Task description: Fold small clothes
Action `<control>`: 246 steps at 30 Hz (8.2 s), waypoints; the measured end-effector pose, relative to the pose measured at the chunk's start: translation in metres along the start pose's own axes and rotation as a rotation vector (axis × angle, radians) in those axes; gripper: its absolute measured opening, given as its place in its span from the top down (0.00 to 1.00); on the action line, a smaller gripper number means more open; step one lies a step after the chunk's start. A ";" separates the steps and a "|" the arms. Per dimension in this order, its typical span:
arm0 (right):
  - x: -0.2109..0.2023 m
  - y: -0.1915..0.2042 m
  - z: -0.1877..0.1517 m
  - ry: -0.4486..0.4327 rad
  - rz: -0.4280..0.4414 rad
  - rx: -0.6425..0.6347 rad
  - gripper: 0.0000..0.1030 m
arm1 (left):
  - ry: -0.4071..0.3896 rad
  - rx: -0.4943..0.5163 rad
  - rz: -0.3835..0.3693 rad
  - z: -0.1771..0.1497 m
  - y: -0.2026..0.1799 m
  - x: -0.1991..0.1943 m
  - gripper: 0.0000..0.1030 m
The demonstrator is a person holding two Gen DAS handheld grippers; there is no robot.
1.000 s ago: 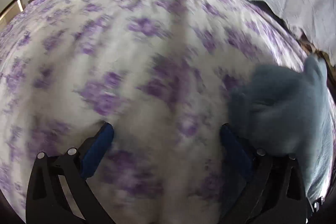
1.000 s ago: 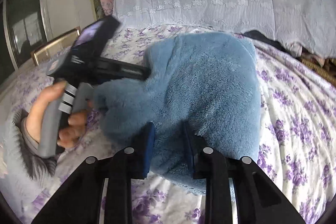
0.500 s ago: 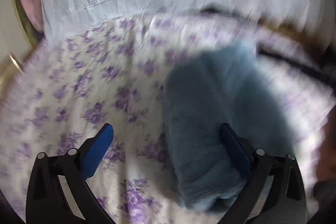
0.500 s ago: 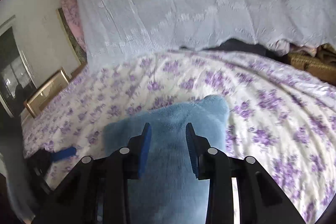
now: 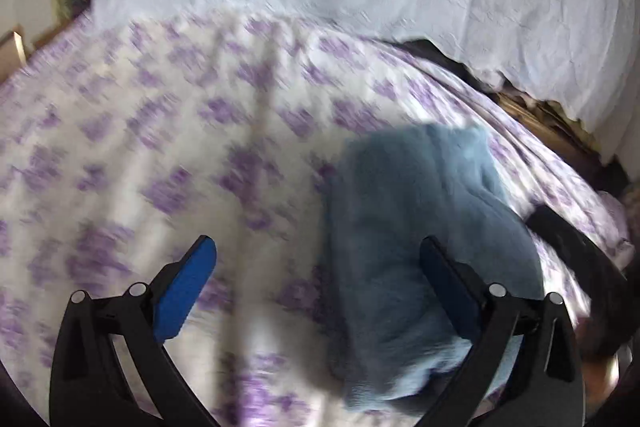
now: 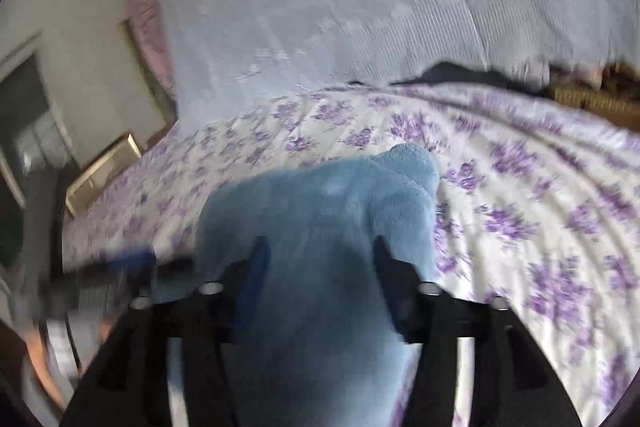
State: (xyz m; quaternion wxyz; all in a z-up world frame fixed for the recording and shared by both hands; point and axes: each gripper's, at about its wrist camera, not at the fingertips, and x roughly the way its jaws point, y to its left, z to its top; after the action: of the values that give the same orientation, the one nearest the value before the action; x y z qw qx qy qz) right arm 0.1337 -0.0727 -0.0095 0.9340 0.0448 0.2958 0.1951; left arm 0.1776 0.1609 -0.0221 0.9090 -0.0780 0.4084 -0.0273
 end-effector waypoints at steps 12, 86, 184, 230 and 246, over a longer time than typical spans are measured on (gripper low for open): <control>-0.021 -0.026 -0.035 0.006 0.046 0.087 0.21 | -0.006 -0.021 -0.053 -0.014 -0.001 -0.018 0.04; -0.001 -0.098 -0.069 0.036 0.251 0.487 0.16 | -0.091 0.164 -0.155 -0.048 -0.058 -0.038 0.04; -0.276 -0.146 -0.183 -0.188 -0.171 0.364 0.34 | 0.068 0.521 -0.621 -0.196 -0.278 -0.120 0.24; -0.490 -0.348 -0.275 -0.302 -0.687 0.736 0.14 | 0.393 0.723 -0.998 -0.298 -0.586 -0.088 0.04; -0.510 -0.261 -0.255 -0.339 -0.937 0.727 0.04 | 0.130 0.705 -0.845 -0.256 -0.535 -0.121 0.04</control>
State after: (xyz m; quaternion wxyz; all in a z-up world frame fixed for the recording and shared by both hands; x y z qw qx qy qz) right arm -0.3054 -0.5198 0.0023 0.8795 0.2559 0.1793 -0.3590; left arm -0.0865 -0.3840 -0.0120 0.7632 0.0756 0.3630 -0.5293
